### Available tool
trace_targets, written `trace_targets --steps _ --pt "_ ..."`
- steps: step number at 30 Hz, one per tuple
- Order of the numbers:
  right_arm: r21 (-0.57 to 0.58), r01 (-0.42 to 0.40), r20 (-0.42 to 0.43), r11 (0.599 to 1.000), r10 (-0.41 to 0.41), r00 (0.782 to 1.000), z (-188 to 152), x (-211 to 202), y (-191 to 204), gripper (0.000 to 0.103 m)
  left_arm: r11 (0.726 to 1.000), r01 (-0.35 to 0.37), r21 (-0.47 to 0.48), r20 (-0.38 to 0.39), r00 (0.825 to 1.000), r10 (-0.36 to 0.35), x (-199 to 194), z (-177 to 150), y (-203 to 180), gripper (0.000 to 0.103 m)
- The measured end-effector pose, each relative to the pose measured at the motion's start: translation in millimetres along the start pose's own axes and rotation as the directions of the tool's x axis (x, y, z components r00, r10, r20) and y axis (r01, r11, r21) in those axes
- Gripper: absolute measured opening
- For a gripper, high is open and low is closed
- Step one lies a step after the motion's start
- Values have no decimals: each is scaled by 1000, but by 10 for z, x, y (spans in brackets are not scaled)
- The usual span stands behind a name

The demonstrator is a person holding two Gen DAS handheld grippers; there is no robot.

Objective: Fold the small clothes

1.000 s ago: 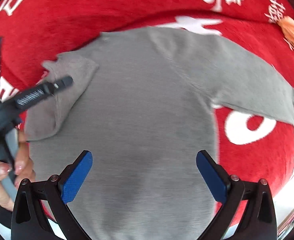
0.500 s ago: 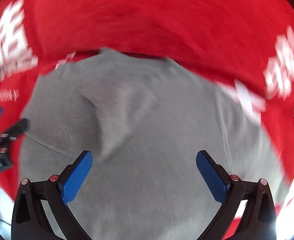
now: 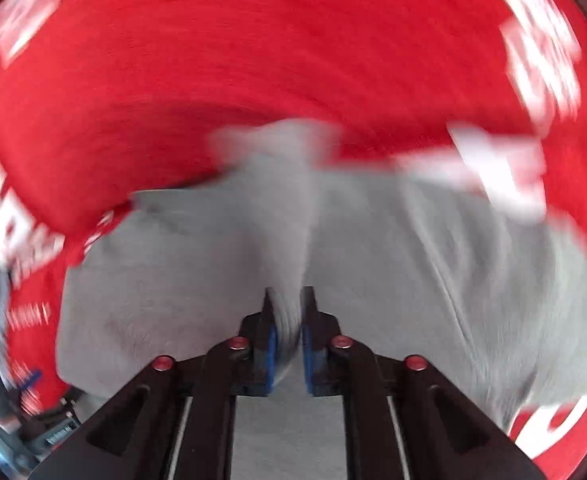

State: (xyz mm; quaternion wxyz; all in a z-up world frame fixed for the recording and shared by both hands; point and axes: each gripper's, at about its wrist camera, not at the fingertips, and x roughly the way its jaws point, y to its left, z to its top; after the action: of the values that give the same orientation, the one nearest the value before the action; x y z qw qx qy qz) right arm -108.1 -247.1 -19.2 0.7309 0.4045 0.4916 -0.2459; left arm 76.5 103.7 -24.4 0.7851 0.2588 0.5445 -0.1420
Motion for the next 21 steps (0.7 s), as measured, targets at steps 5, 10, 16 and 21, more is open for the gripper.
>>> trace_targets --steps 5,10,16,21 --pt "250 -162 29 955 160 987 -103 -112 -442 34 1000 12 2 -29 1000 -12 -58 -4 99 99" --pt "240 -127 13 962 127 992 -72 -165 -377 13 992 99 -80 -91 990 -106 -260 -192 375 99" --pt "-26 -42 33 999 43 999 76 -180 5 8 980 114 -163 -31 992 -121 -215 240 453 99" --pt "77 106 -13 991 -106 994 -4 -156 -404 13 999 5 -46 -45 999 -8 132 403 67 99"
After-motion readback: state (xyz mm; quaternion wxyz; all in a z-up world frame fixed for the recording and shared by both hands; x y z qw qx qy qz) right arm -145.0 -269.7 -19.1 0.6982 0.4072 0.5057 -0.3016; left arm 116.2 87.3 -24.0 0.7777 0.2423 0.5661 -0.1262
